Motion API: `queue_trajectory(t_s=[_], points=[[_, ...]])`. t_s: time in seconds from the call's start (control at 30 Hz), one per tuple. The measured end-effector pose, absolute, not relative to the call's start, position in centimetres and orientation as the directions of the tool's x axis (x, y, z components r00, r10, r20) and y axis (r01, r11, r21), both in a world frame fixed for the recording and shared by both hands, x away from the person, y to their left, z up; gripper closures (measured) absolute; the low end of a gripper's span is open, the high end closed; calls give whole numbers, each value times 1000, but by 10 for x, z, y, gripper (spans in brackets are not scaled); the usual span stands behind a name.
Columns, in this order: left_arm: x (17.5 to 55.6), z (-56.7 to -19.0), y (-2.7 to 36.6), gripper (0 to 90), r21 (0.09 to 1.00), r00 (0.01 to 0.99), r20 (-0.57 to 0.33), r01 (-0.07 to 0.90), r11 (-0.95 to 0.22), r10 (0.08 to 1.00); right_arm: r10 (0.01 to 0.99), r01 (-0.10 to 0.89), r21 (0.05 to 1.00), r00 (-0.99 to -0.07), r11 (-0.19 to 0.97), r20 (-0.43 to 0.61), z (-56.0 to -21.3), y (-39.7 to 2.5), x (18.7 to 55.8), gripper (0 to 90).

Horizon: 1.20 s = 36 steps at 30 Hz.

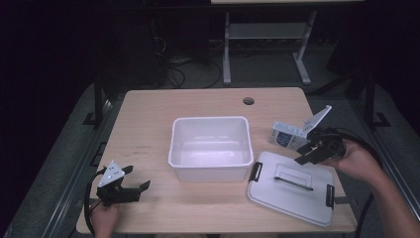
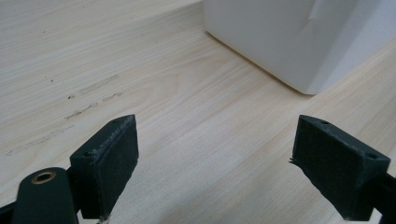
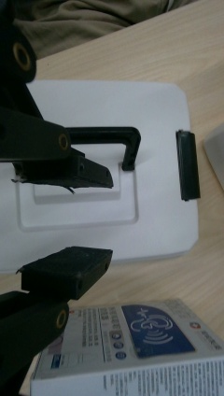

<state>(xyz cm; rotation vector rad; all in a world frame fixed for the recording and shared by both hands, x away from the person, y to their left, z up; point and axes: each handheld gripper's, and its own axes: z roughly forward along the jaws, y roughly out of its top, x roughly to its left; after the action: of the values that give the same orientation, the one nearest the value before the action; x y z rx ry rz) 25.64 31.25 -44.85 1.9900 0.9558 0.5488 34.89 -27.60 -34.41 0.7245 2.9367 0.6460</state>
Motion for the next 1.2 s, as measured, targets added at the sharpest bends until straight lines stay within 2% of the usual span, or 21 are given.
queue_trajectory(t_s=[0.37,1.2], points=[[258,-449,313,136,832,608,24,427,-353,793,486,449,418,-874,790,20,-336,-283,366,510],[258,-451,316,136,830,590,20,439,-343,807,514,466,419,-858,780,-2,-337,-287,407,463]])
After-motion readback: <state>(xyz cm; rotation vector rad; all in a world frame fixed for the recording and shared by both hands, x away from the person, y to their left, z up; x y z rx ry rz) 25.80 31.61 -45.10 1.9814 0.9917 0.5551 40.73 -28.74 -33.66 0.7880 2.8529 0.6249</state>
